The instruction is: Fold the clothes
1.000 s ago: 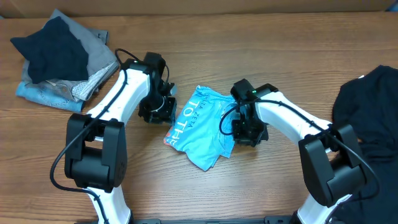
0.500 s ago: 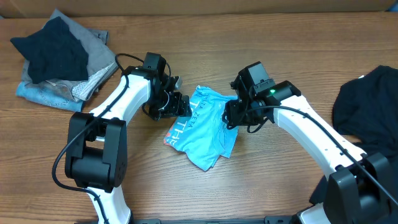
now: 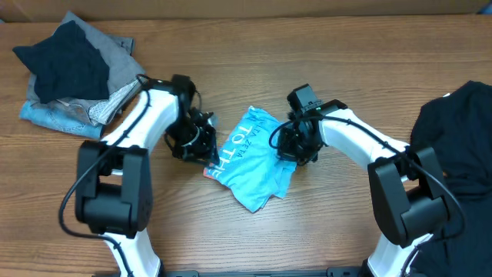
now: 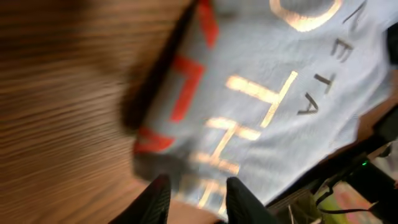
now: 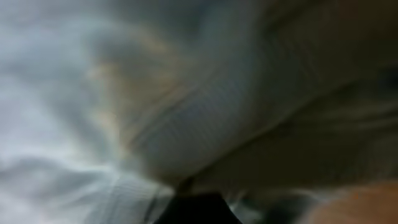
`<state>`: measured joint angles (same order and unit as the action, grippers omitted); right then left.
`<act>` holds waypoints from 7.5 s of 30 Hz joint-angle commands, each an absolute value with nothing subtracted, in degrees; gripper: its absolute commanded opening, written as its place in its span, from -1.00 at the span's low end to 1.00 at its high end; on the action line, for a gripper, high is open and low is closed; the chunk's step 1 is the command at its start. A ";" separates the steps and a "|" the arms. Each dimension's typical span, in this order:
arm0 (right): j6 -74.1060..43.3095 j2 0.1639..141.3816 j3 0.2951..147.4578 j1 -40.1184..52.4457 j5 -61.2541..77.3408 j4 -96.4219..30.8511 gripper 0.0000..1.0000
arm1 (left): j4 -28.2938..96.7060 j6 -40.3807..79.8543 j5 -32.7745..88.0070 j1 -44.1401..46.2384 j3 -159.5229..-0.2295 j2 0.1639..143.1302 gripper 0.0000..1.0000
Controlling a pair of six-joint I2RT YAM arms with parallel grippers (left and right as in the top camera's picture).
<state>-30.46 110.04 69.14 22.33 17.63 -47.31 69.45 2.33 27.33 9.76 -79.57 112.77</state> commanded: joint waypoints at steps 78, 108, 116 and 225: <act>-22.68 112.53 69.36 27.75 24.34 -32.23 -0.49 | 31.38 24.25 37.50 5.67 -60.71 119.11 -0.76; -22.48 92.64 72.75 19.70 23.46 -47.33 -0.54 | 36.99 13.78 32.40 -22.65 -105.49 107.31 -0.92; -22.48 92.62 72.77 19.86 23.44 -52.34 -0.54 | 31.22 13.56 27.53 -26.55 -105.49 117.43 -0.51; -4.47 0.32 0.47 10.26 5.58 -4.21 1.00 | 95.85 -3.64 10.07 -6.39 -123.81 62.24 1.00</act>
<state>-4.47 0.84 1.04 10.48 5.93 -4.38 96.03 -4.56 10.41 -6.72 -123.74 62.15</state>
